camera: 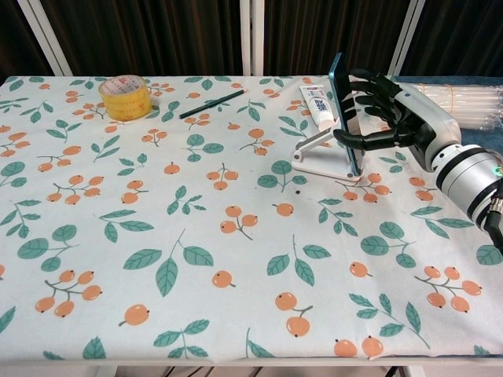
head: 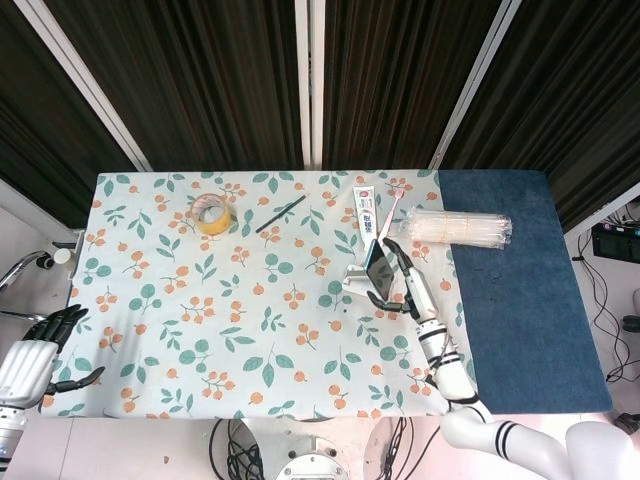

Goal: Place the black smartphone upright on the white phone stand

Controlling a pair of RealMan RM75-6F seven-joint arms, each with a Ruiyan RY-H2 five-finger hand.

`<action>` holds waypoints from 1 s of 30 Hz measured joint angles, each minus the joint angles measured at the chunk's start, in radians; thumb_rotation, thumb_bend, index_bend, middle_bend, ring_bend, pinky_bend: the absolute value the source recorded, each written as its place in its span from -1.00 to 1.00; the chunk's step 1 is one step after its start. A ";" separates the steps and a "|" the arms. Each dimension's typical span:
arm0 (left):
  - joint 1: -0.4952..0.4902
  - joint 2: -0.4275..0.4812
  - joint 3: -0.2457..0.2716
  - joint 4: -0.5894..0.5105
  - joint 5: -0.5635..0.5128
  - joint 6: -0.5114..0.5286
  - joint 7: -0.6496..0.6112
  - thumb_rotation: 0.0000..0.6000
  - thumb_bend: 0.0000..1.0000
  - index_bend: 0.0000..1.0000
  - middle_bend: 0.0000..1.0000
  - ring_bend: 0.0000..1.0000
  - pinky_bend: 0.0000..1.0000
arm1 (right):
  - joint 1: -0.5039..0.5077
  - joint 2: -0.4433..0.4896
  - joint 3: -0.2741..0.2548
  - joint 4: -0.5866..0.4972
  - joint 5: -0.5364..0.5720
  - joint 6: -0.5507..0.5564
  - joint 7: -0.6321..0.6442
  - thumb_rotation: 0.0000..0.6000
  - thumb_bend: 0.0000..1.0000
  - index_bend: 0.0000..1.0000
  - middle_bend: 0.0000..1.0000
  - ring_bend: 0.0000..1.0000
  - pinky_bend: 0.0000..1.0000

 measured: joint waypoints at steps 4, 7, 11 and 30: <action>0.001 0.002 -0.001 -0.004 0.000 0.003 0.004 0.10 -0.69 -0.81 -0.86 -0.79 -0.56 | -0.010 0.020 -0.014 -0.013 -0.025 0.028 -0.005 1.00 -0.84 -1.00 -1.00 -1.00 -1.00; 0.001 0.004 -0.003 -0.008 0.001 0.006 0.007 0.10 -0.69 -0.81 -0.86 -0.79 -0.56 | -0.026 0.058 -0.032 -0.048 -0.052 0.061 -0.024 1.00 -0.89 -1.00 -1.00 -1.00 -1.00; 0.002 0.010 -0.005 -0.020 0.001 0.013 0.021 0.10 -0.69 -0.81 -0.86 -0.79 -0.56 | -0.063 0.138 -0.069 -0.104 -0.103 0.128 -0.109 1.00 -0.94 -1.00 -1.00 -1.00 -1.00; 0.004 0.041 -0.037 -0.105 -0.012 0.046 0.136 0.11 -0.69 -0.81 -0.86 -0.79 -0.56 | -0.471 0.500 -0.198 -0.293 -0.091 0.585 -1.103 1.00 -0.94 -1.00 -1.00 -1.00 -1.00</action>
